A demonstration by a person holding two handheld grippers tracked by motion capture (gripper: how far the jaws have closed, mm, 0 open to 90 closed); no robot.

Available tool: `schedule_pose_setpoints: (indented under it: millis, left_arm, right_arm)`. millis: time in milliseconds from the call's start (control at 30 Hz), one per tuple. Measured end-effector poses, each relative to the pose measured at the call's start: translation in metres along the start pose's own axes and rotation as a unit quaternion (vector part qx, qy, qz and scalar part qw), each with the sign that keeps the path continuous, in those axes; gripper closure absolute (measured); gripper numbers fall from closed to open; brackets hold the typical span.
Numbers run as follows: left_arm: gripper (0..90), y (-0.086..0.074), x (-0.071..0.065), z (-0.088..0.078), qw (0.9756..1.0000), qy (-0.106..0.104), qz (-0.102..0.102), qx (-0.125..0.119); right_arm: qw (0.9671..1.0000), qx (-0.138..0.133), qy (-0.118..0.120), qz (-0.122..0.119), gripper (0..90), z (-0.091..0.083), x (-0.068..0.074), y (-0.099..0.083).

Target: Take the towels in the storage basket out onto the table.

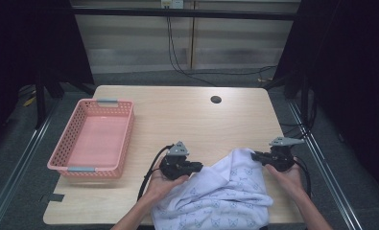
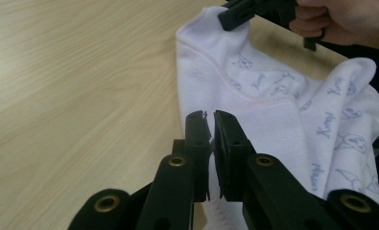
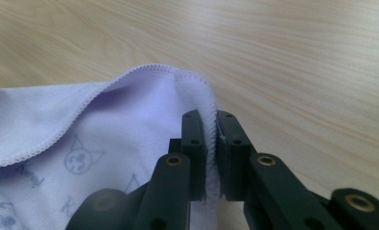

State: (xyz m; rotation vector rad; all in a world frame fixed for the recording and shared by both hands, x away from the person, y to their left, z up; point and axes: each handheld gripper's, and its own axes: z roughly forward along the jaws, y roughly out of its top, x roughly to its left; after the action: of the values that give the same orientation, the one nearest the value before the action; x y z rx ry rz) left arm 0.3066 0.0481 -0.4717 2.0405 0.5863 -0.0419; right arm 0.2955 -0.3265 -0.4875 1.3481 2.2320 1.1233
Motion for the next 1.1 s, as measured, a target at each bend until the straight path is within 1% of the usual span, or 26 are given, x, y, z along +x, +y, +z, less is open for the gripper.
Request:
schedule_pose_setpoints:
  millis: [33,67,133,167,200,233,267,300,333,367,400,433,467,500,567,633,667,733,767,833,900,933,1000,1033,1067,1100]
  left_arm:
    - [84.1,-0.001,0.002,0.000,1.0000,-0.002,-0.003,0.003]
    - [80.4,-0.001,0.003,0.002,0.9999,-0.011,-0.006,0.006]
    - [81.4,-0.002,0.002,0.008,0.9997,-0.014,0.003,0.019]
    - [78.9,-0.003,0.002,0.013,0.9994,-0.021,-0.001,0.028]
    - [73.0,-0.004,0.002,0.018,0.9991,-0.022,0.002,0.037]
    - [65.7,-0.005,0.002,0.022,0.9988,-0.016,0.006,0.045]
    - [60.0,-0.006,0.002,0.026,0.9986,-0.014,0.001,0.052]
    - [56.1,-0.007,0.003,0.031,0.9983,-0.023,-0.002,0.054]
    - [53.8,-0.008,0.003,0.034,0.9977,-0.025,0.000,0.062]
    - [56.3,-0.009,0.001,0.037,0.9973,-0.016,0.008,0.071]
    - [65.1,-0.009,0.000,0.037,0.9967,-0.021,0.017,0.077]
    - [73.6,-0.008,-0.003,0.036,0.9971,-0.010,0.021,0.073]
    - [78.8,-0.007,-0.003,0.034,0.9979,-0.008,0.022,0.061]
    - [82.6,-0.005,-0.002,0.030,0.9986,-0.012,0.017,0.049]
    - [83.6,-0.001,0.002,0.020,0.9996,-0.006,0.007,0.026]
    - [85.5,0.001,0.007,0.010,0.9999,-0.004,-0.002,0.014]
    - [85.7,0.003,0.008,0.006,1.0000,0.002,0.000,0.008]
    - [85.9,0.007,0.012,-0.004,0.9999,0.007,-0.001,-0.009]
    - [85.9,0.009,0.013,-0.011,0.9997,0.013,-0.002,-0.021]
    - [86.0,0.013,0.016,-0.024,0.9991,0.018,-0.004,-0.039]
    - [85.9,0.018,0.019,-0.038,0.9978,0.035,-0.002,-0.057]
    - [86.0,0.020,0.023,-0.045,0.9969,0.037,-0.011,-0.069]
    - [86.1,0.025,0.029,-0.059,0.9951,0.058,-0.008,-0.079]
    - [86.2,0.027,0.032,-0.066,0.9943,0.064,-0.010,-0.084]
    - [86.4,0.029,0.036,-0.073,0.9932,0.071,-0.011,-0.092]
    - [86.5,0.032,0.038,-0.080,0.9909,0.084,-0.012,-0.104]
  right_arm:
    - [1.0000,0.001,0.000,-0.001,83.6,0.000,0.000,0.000]
    - [1.0000,0.002,0.000,0.000,83.6,0.000,0.000,0.000]
    - [1.0000,0.003,0.000,0.000,83.8,0.001,-0.001,0.000]
    - [1.0000,0.002,0.000,0.001,83.7,0.001,-0.001,0.000]
    - [1.0000,0.003,0.001,0.002,83.7,0.001,-0.001,0.000]
    - [1.0000,0.004,0.001,0.001,83.7,0.001,-0.001,0.000]
    - [1.0000,0.004,0.003,0.000,83.7,0.001,-0.001,0.000]
    - [1.0000,0.004,0.003,-0.002,83.5,0.000,-0.001,0.000]
    - [1.0000,0.004,0.003,-0.002,83.5,0.000,-0.001,0.000]
    - [1.0000,0.004,0.003,-0.002,83.4,0.000,-0.001,0.000]
    - [1.0000,0.003,0.003,-0.002,83.2,0.000,-0.001,0.000]
    - [1.0000,0.004,0.004,-0.003,83.2,0.000,-0.001,-0.001]
    - [1.0000,0.003,0.003,-0.001,83.2,-0.001,-0.001,0.000]
    - [1.0000,0.002,0.003,0.000,83.2,-0.001,-0.001,0.000]
    - [1.0000,0.001,0.003,0.000,83.2,-0.002,-0.002,0.000]
    - [1.0000,0.000,0.003,0.003,83.2,-0.004,-0.003,-0.001]
    - [1.0000,-0.001,0.002,0.004,83.3,-0.004,-0.003,0.000]
    - [1.0000,-0.003,0.001,0.005,83.4,-0.006,-0.004,0.000]
    - [1.0000,-0.004,0.000,0.008,83.6,-0.007,-0.004,0.001]
    - [0.9999,-0.009,-0.001,0.011,83.9,-0.013,-0.006,0.002]
    - [0.9998,-0.018,-0.002,0.012,84.3,-0.019,-0.007,0.007]
    - [0.9995,-0.028,-0.002,0.014,84.5,-0.023,-0.007,0.011]
    - [0.9986,-0.051,-0.001,0.016,85.0,-0.033,-0.008,0.020]
    - [0.9980,-0.061,-0.002,0.014,85.0,-0.038,-0.008,0.025]
    - [0.9973,-0.072,-0.002,0.016,85.1,-0.044,-0.008,0.030]
    - [0.9966,-0.081,-0.003,0.015,85.1,-0.049,-0.008,0.034]
